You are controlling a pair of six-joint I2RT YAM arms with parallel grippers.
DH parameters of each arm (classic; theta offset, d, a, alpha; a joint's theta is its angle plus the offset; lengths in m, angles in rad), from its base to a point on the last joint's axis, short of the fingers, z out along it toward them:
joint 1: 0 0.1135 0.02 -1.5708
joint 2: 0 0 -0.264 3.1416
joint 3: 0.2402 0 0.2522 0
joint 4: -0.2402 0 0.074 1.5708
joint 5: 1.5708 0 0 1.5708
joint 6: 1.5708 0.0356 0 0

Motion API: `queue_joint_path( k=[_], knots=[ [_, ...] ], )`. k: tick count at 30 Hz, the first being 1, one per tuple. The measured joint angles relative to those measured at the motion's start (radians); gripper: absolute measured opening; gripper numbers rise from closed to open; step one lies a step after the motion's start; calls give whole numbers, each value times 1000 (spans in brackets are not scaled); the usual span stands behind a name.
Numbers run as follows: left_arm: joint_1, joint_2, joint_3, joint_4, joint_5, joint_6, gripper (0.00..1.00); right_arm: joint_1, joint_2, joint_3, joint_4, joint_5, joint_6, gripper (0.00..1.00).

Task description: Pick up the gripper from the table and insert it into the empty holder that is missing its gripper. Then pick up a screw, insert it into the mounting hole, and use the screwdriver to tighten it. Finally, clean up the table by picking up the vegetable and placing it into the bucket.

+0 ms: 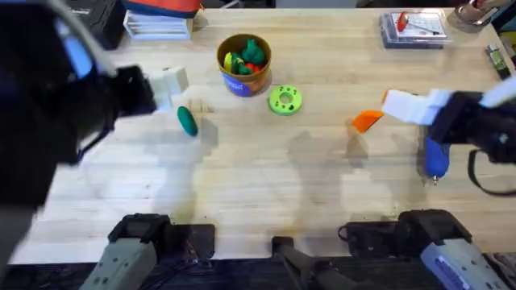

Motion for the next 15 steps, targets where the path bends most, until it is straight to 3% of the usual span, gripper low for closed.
queue_joint_path(
  k=[5,10,11,15],
  knots=[
    [0,209,73,-14,52,0,985,0,154,32,-30,-28,4,993],
    [0,326,73,-62,137,0,983,0,205,32,-33,-33,7,992],
    [0,340,73,-68,150,-6,898,0,206,32,-33,-33,7,992],
    [0,357,73,-87,177,6,260,0,205,32,-34,-25,7,992]
  ],
)
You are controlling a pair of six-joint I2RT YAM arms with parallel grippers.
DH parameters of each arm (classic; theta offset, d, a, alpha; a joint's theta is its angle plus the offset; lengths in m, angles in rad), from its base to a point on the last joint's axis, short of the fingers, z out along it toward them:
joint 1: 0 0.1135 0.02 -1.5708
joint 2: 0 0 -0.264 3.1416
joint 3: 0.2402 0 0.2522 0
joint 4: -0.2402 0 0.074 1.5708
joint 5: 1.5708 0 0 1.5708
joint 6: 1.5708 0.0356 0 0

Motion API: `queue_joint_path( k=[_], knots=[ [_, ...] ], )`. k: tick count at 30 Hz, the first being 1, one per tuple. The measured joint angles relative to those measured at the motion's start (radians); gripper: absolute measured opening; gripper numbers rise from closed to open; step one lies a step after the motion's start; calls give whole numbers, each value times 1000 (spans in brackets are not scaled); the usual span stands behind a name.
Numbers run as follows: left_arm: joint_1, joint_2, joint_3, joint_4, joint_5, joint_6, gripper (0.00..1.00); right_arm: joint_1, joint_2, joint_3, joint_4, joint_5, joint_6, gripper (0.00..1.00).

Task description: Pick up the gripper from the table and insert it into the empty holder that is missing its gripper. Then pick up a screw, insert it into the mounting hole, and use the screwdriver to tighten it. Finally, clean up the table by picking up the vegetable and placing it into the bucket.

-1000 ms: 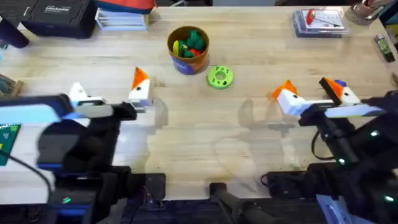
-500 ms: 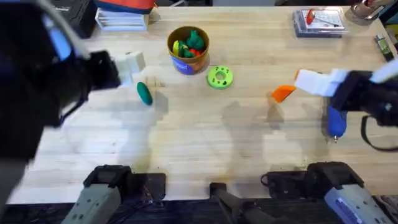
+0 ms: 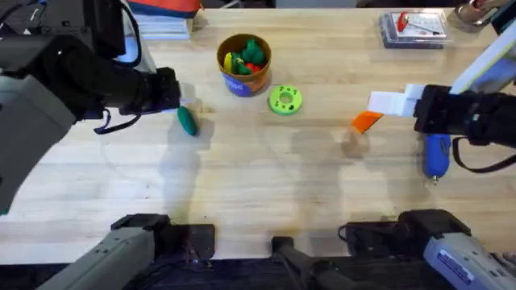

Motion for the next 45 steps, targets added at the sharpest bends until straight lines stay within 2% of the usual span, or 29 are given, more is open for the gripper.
queue_joint_path(
  k=[1,2,5,7,8,13,17,22,28,35,39,42,45],
  knots=[
    [-1,-1,0,-6,8,9,112,0,0,0,-2,1,0,992],
    [-5,-3,0,-13,18,32,210,0,0,0,-5,3,0,992],
    [-41,-14,0,-17,81,97,679,0,0,0,-6,4,0,992],
    [-83,-34,0,-7,135,139,943,0,0,0,-6,4,0,992],
    [-167,-77,0,58,225,191,986,0,0,0,-6,4,0,994],
    [-294,-126,0,200,317,230,987,0,0,0,-6,4,0,992],
    [-342,-128,0,273,343,243,987,0,0,0,-6,4,0,994],
    [-350,-128,0,237,370,230,987,0,0,0,-6,4,0,994],
    [-350,-128,0,284,375,225,987,0,0,1,-8,4,0,994],
    [-356,-159,-13,376,370,372,986,0,0,1,-65,4,0,994],
    [-355,-278,-117,487,370,397,986,0,0,1,-121,4,0,994],
    [-355,-410,-264,605,370,391,986,0,0,1,-175,4,0,994],
    [-353,-538,-428,746,370,349,985,0,0,1,-231,4,0,994]
  ],
)
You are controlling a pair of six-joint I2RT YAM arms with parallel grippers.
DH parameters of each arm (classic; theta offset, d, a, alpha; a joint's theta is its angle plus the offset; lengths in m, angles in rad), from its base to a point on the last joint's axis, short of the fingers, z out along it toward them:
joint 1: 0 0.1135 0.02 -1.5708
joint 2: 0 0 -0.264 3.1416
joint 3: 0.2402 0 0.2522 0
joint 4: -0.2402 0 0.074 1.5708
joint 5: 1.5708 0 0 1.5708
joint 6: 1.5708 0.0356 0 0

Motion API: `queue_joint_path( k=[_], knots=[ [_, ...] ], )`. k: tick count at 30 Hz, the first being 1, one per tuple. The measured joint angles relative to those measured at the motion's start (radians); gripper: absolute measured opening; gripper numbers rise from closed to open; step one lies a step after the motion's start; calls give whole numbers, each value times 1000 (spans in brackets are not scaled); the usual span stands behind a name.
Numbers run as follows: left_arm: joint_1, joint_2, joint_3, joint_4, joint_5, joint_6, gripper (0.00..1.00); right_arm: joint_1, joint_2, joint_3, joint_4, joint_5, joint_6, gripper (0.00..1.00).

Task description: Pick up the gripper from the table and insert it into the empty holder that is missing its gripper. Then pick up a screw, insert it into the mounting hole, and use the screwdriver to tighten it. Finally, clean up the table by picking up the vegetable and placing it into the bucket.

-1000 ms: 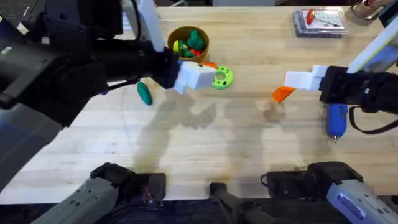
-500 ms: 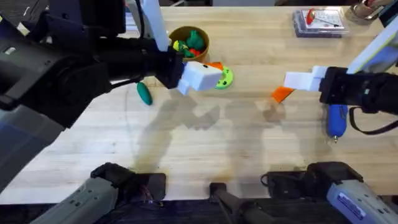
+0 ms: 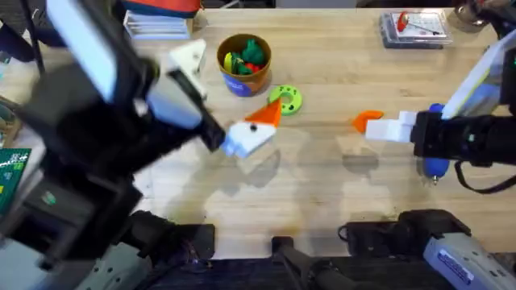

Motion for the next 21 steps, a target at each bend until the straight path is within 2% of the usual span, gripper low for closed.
queue_joint_path(
  k=[4,8,15,21],
  knots=[
    [35,-168,-202,172,0,-90,986,0,0,0,-72,0,0,994],
    [84,-321,-321,211,0,-155,987,0,0,0,-119,0,0,994],
    [161,-528,-408,216,0,-193,986,0,0,0,-119,0,0,994],
    [211,-589,-459,218,0,-201,985,0,0,0,-119,0,0,994]
  ],
)
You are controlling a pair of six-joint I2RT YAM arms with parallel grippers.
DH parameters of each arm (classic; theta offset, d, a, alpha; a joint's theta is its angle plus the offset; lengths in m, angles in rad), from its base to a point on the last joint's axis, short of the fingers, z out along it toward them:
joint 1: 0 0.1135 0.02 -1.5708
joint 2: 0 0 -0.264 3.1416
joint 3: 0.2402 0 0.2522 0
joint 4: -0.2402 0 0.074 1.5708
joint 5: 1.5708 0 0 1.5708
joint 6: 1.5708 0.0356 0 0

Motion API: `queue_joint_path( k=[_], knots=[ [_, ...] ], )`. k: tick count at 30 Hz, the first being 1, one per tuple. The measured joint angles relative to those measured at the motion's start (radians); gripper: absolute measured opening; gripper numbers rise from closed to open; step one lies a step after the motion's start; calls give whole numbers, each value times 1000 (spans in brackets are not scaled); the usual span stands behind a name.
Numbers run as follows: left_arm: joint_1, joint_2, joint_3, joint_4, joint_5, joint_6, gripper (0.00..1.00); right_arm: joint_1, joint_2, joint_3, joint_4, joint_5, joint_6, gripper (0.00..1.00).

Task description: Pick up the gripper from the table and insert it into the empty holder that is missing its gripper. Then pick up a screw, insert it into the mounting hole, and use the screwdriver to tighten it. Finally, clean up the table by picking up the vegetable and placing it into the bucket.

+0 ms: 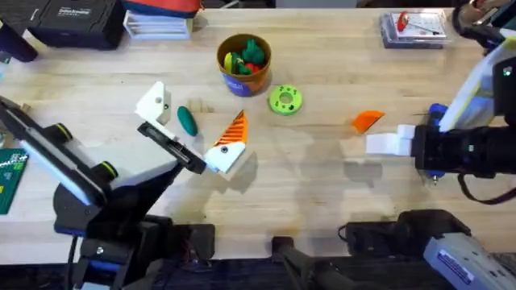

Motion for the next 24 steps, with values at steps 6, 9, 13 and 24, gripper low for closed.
queue_joint_path(
  k=[6,9,13,24],
  knots=[
    [16,-1,-6,-6,-4,0,985,0,0,0,0,0,0,993],
    [17,-1,-6,-48,-4,0,986,0,0,0,0,0,0,993],
    [17,-2,-6,-124,-3,-4,986,0,0,0,0,0,0,994],
    [-5,-2,-6,-196,51,-7,986,0,0,0,0,0,0,994]
  ],
)
